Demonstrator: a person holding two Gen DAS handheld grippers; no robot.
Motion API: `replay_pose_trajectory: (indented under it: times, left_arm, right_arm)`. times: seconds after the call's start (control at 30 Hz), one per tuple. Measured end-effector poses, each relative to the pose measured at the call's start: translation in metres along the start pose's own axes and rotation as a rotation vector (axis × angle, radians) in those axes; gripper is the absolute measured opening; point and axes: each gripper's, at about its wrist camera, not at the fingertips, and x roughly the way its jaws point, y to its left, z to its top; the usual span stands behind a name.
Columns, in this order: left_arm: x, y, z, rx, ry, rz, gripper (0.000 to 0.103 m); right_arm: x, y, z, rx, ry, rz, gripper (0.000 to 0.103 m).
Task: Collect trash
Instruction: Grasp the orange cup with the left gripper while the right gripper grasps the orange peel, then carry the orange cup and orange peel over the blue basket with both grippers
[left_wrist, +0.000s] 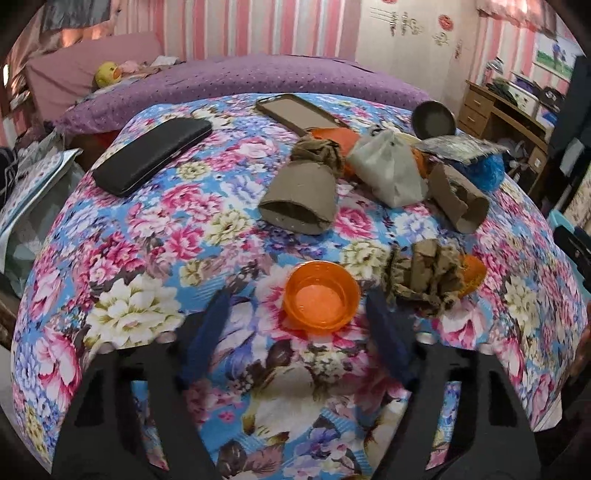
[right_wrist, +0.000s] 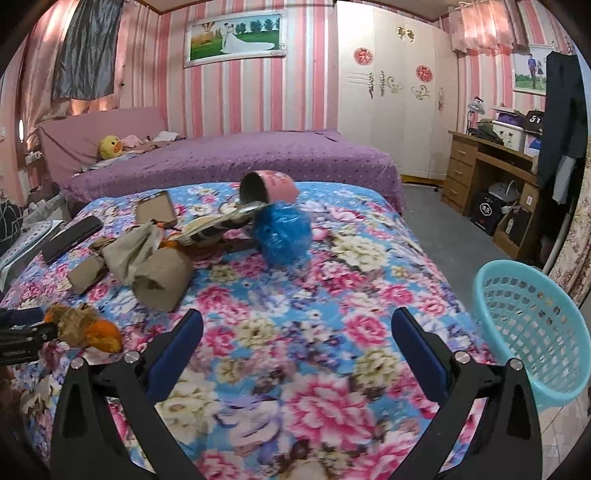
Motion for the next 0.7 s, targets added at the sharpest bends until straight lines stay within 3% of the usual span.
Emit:
replay_pose_trajectory:
  times: [0.1,0.3,0.53,0.6,0.7]
  left_arm:
    - [-0.002,-0.009,0.000,0.047,0.003,-0.010,0.039]
    - [-0.021,0.004,0.003,0.015,-0.041,-0.035,0.039]
    - [-0.040,0.042,0.009,-0.066,-0.111,0.054,0.039]
    - [-0.042,0.050,0.009,-0.075,-0.117,0.083,0.039]
    - [-0.042,0.058,0.009,-0.092,-0.111,0.106,0.039]
  right_arm:
    - [0.002,0.013,-0.002,-0.008,0.009,0.031,0.099]
    - [0.005,0.048,-0.009,-0.050,0.035,0.097,0.099]
    - [0.007,0.090,-0.015,-0.114,0.076,0.174,0.099]
    - [0.009,0.099,-0.016,-0.118,0.093,0.199,0.096]
    - [0.015,0.109,-0.018,-0.134,0.127,0.223,0.085]
